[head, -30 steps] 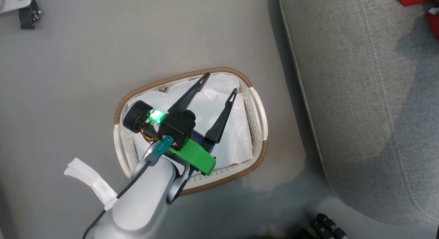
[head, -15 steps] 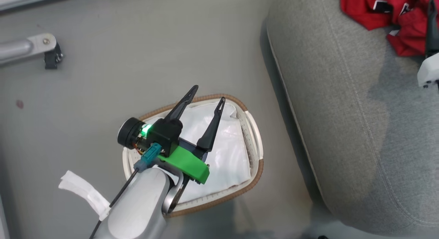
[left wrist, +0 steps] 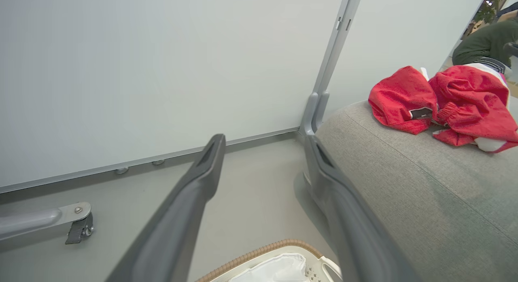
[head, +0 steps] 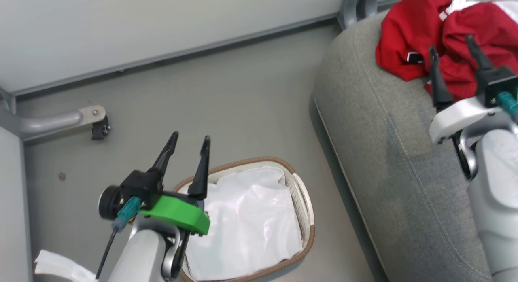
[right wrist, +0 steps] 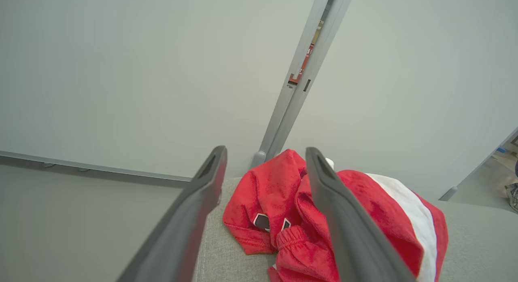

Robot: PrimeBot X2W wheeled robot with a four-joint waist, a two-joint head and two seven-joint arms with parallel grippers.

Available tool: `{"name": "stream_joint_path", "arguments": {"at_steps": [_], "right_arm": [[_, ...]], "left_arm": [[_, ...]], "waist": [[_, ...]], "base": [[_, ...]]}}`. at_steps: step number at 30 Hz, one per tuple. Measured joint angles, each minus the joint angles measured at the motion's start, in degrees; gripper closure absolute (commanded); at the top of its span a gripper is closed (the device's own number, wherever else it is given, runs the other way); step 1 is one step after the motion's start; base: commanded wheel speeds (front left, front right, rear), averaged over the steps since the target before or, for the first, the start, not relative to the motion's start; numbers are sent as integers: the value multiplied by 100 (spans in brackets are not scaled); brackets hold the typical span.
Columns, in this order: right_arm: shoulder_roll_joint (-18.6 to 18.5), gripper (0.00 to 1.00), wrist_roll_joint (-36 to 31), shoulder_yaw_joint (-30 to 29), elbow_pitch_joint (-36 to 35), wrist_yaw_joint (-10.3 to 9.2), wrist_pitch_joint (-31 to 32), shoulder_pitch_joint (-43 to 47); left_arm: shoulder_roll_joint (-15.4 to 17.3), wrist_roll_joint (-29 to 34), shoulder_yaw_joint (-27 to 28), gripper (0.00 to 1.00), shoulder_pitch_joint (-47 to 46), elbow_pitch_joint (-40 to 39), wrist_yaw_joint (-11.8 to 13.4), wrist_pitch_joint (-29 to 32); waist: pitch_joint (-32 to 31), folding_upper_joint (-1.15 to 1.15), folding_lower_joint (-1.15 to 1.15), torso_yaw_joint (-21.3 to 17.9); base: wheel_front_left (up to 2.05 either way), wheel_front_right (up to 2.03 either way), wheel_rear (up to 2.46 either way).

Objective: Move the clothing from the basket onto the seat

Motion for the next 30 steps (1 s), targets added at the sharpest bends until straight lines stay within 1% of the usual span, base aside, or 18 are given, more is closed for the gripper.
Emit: {"name": "stream_joint_path", "arguments": {"at_steps": [9,14,17,21,23,25,30], "right_arm": [[616,0,180,119,-420,0,0,1008],[867,0,242,130,-694,0,0,1606],[951,0,294,137,-866,0,0,1979],[1002,0,443,69,-1068,0,1,2433],[1000,0,639,78,-1209,0,1,2647],[1012,0,790,109,-1330,0,1,2790],[1011,0,881,183,-1488,0,1,3045]], "left_arm": [[-24,25,1058,0,806,-43,20,0],[-48,37,1428,0,1250,-168,0,0],[-74,35,1518,0,1482,-210,-11,0],[-96,34,1479,0,1625,-215,-30,0],[-105,33,1447,0,1639,-220,-31,0],[-109,31,1427,0,1671,-220,-31,0],[-113,21,1417,0,1705,-224,-36,0]], "waist": [[-670,0,0,266],[-894,0,0,456],[-1002,0,0,566],[-1098,0,0,699],[-1134,0,0,770],[-1166,0,0,817],[-1219,0,0,874]], "base": [[0,0,0],[0,0,0],[0,0,0],[0,0,0],[0,0,0],[0,0,0],[0,0,0]]}}
